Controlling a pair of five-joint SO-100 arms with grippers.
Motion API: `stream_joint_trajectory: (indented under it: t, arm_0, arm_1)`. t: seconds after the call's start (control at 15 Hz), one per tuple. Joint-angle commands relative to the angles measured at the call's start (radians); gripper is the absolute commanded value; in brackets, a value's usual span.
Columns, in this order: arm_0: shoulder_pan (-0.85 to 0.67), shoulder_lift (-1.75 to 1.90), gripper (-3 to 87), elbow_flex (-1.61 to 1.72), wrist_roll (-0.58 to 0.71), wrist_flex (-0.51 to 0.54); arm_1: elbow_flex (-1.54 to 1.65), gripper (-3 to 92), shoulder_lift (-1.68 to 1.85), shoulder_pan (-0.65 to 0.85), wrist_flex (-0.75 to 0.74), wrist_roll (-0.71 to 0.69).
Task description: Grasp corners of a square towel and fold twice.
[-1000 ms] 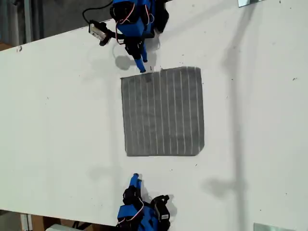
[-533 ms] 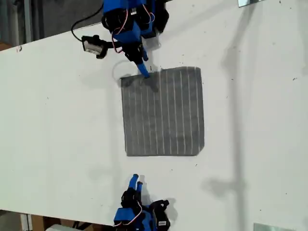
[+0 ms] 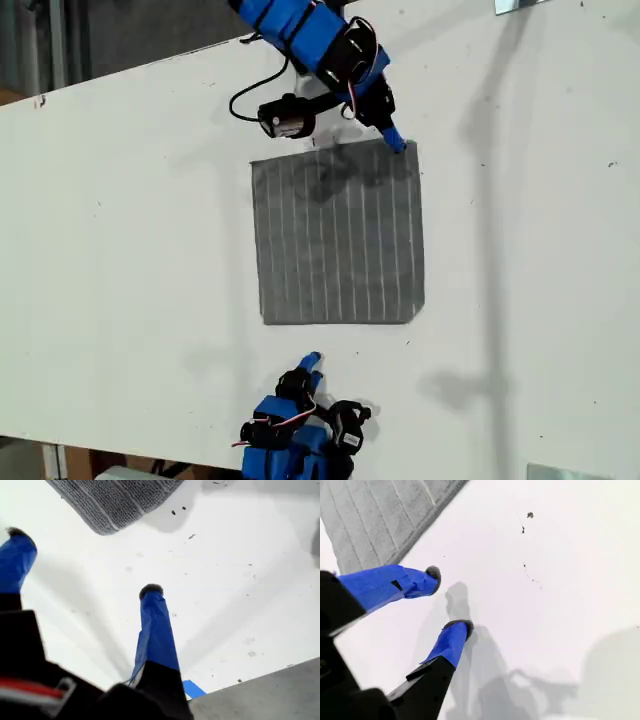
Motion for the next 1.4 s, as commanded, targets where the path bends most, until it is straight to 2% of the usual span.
stream_joint_trajectory:
  t: [0.0, 0.93, 1.07, 1.33]
  arm_0:
    - [-0.046, 0.031, 16.6, 0.032, 0.021, -0.046]
    - [-0.081, 0.12, 17.0, 0.107, 0.055, -0.078]
    - [-0.081, 0.12, 17.0, 0.109, 0.057, -0.08]
    - [-0.077, 0.121, 16.6, 0.11, 0.051, -0.081]
  arm_1:
    - [-0.018, 42.1, -0.078, -0.04, -0.097, 0.02]
    - [0.061, 40.0, -0.207, 0.029, -0.284, -0.023]
    - [0.13, 38.4, -0.221, 0.044, -0.376, -0.029]
    - [0.322, 33.8, -0.216, 0.084, -0.687, -0.064]
